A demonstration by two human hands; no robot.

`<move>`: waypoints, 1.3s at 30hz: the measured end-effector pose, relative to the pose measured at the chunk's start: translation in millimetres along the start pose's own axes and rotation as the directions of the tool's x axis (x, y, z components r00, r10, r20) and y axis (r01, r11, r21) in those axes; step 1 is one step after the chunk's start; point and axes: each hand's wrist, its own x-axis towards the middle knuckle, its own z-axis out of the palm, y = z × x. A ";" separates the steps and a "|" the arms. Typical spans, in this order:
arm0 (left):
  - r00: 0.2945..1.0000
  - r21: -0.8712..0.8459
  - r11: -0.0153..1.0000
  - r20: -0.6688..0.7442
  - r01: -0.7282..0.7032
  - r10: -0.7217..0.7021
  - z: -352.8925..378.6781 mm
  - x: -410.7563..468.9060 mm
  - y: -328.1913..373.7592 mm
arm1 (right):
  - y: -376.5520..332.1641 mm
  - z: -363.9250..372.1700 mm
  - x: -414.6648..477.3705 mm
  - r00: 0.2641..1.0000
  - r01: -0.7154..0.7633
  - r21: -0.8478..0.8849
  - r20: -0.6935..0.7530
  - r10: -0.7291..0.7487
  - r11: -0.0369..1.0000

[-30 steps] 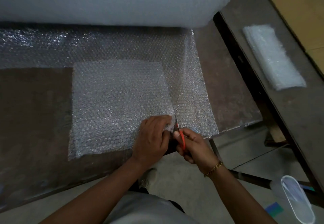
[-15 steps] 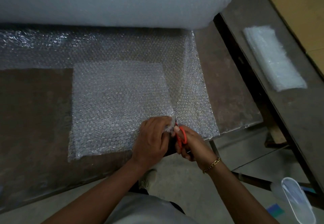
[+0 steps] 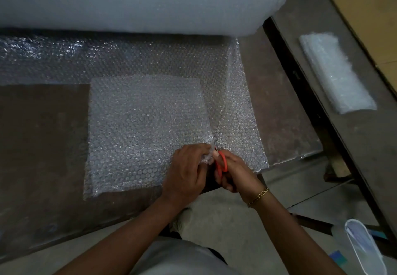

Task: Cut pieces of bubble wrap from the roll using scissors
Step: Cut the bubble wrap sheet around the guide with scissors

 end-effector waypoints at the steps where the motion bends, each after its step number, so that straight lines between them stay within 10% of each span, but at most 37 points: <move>1: 1.000 0.000 1.000 -0.003 -0.002 0.002 -0.2 0.0 0.5 | -0.1 -0.1 -0.6 1.000 0.008 0.000 0.001 -0.008 1.000; 39: 1.000 -0.013 1.000 -0.017 -0.009 0.009 0.8 0.3 -1.5 | -6.3 -5.8 9.9 1.000 -0.015 -0.041 -0.008 0.015 0.999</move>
